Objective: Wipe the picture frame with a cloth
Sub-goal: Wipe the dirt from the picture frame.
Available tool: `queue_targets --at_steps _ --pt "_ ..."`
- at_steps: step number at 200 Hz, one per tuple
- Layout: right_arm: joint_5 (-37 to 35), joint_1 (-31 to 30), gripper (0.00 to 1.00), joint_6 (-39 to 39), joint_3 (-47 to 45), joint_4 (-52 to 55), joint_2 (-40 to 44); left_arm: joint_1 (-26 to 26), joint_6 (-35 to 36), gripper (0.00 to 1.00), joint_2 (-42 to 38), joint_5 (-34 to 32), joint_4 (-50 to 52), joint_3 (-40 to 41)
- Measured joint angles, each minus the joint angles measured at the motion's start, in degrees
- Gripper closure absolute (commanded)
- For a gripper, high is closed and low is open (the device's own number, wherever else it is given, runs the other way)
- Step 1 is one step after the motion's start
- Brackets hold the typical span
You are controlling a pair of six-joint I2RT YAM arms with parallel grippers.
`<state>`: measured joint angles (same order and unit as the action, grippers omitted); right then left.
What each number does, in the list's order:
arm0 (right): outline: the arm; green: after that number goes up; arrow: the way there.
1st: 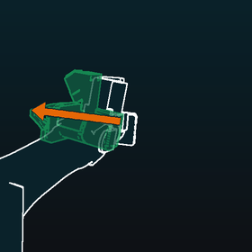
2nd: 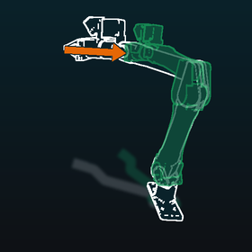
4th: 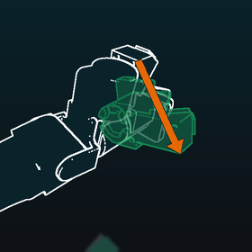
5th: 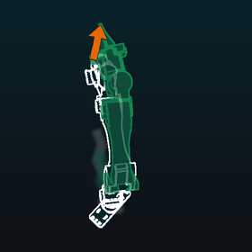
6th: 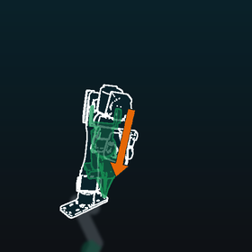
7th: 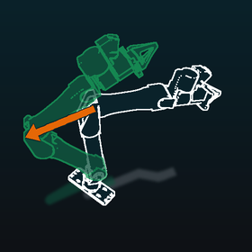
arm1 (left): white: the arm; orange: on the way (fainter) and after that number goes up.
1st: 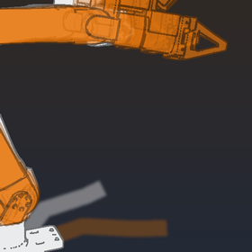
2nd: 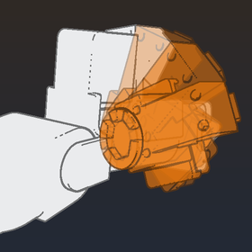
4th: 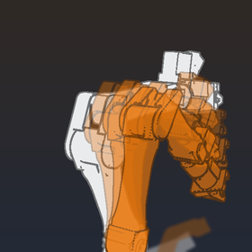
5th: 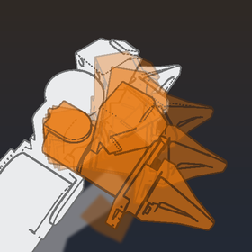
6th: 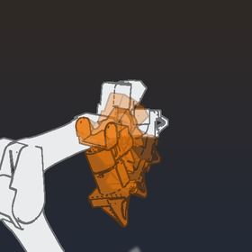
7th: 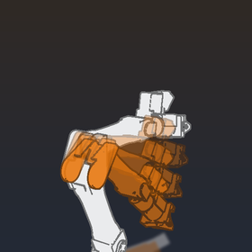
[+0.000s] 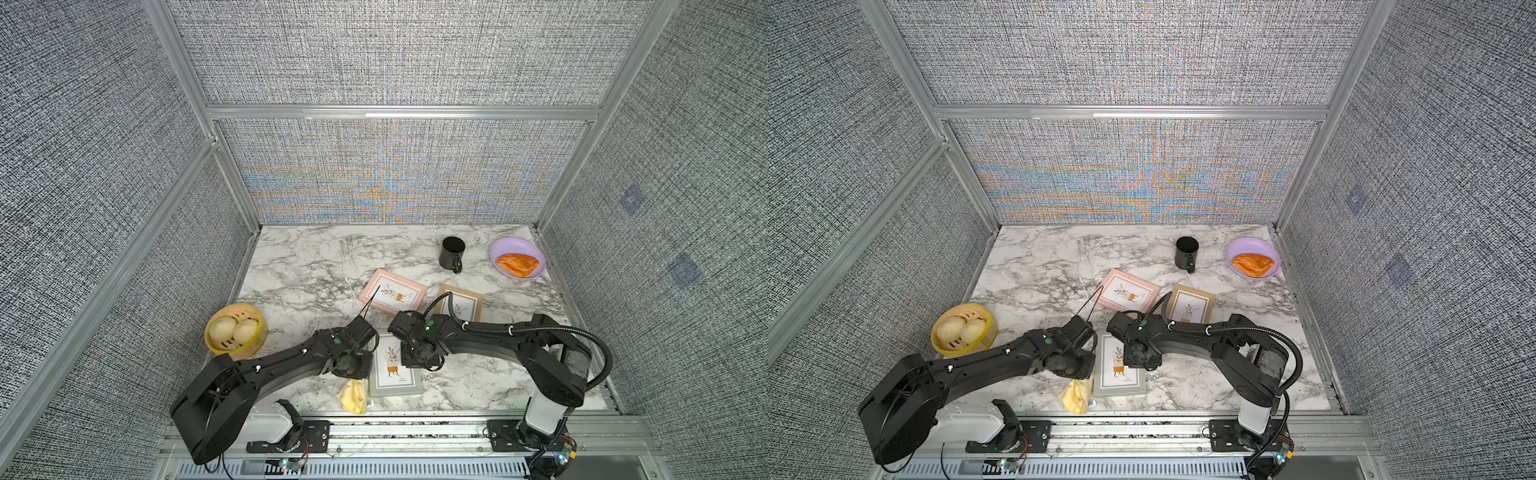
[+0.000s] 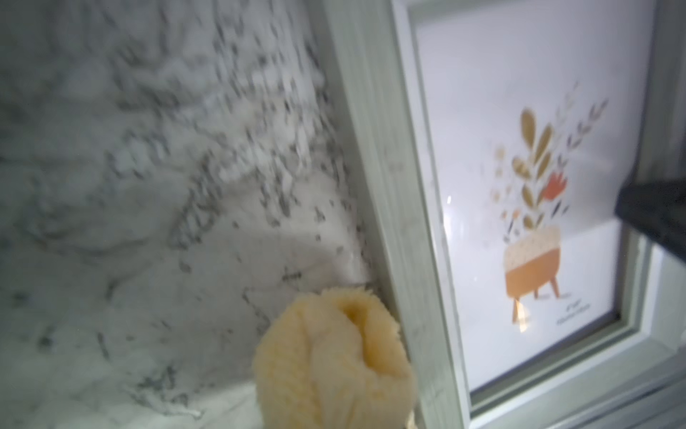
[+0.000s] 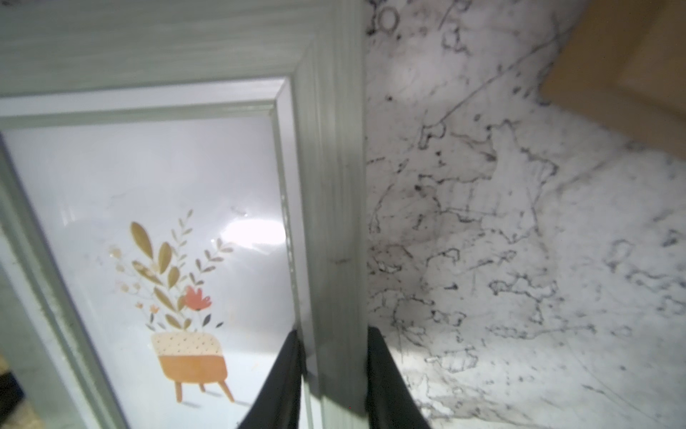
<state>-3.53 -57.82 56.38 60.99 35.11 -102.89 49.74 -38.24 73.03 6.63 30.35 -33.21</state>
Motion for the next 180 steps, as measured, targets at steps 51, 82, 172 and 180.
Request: queue_targets --at_steps 51,82,172,180 --pt "-0.3 -0.2 0.89 0.0 0.0 -0.2 0.0 2.0 -4.1 1.00 -12.3 -2.2 2.4 -0.3" --pt "-0.4 -0.2 0.89 0.0 0.0 -0.2 0.0 2.0 -4.0 1.00 -11.7 -2.4 -2.5 -0.4" --pt "-0.6 -0.3 0.89 0.1 0.0 -0.3 0.0 -2.6 -0.9 1.00 8.6 -6.7 -12.1 -8.9" --pt "-0.6 -0.3 0.89 0.1 0.0 -0.3 0.0 -3.7 -0.6 1.00 9.7 -6.9 -12.9 -9.7"
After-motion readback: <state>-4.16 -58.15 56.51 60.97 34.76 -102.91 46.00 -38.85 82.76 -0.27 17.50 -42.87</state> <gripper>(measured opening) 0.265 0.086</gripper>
